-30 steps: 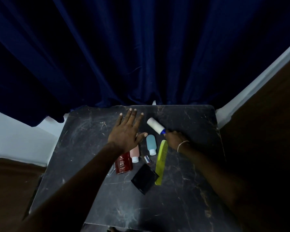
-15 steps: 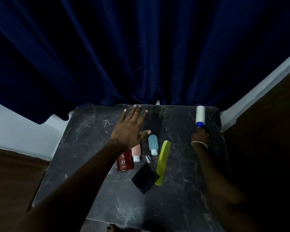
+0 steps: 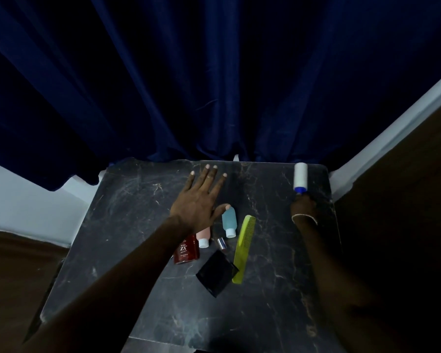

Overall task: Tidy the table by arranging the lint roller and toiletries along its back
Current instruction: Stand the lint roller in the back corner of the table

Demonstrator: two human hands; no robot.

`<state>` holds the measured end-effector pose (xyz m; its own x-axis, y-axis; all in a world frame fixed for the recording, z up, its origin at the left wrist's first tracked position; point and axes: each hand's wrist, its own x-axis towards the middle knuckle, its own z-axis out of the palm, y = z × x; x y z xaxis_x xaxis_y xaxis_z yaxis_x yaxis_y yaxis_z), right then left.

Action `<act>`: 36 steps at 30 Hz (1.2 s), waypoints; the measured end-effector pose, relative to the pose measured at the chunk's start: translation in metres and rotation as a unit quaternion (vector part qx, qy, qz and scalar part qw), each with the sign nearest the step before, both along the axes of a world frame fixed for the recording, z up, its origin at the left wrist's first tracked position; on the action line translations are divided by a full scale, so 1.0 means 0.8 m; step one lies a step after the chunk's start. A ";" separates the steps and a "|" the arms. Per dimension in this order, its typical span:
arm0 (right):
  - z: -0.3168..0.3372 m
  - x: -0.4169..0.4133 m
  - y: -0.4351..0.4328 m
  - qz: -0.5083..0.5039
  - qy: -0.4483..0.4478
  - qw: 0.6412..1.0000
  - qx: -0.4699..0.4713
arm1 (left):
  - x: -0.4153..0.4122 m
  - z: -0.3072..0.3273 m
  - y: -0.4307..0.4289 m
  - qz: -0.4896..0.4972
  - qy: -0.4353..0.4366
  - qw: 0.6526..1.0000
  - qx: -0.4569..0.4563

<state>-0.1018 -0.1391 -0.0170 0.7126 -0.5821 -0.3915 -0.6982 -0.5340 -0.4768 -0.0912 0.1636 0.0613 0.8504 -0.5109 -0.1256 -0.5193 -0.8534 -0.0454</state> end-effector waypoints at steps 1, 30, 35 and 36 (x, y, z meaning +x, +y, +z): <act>0.000 0.003 0.006 0.011 0.000 1.000 -0.002 | 0.000 -0.003 0.000 -0.005 -0.001 1.000 0.000; 0.059 0.048 -0.005 0.260 -0.063 0.961 -0.064 | 0.140 -0.103 -0.148 -0.095 0.116 0.970 -0.192; 0.089 0.072 -0.056 0.220 -0.153 0.960 -0.082 | 0.143 -0.119 -0.226 -0.065 0.132 0.931 -0.335; 0.091 0.077 -0.067 0.202 -0.169 0.962 -0.073 | 0.141 -0.122 -0.241 -0.037 0.157 0.915 -0.369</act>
<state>-0.0399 -0.1925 0.0561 0.9646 -0.2617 -0.0319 -0.2371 -0.8082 -0.5390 0.0213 -0.0292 -0.0360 0.7911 -0.6100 0.0459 -0.4662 -0.5526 0.6908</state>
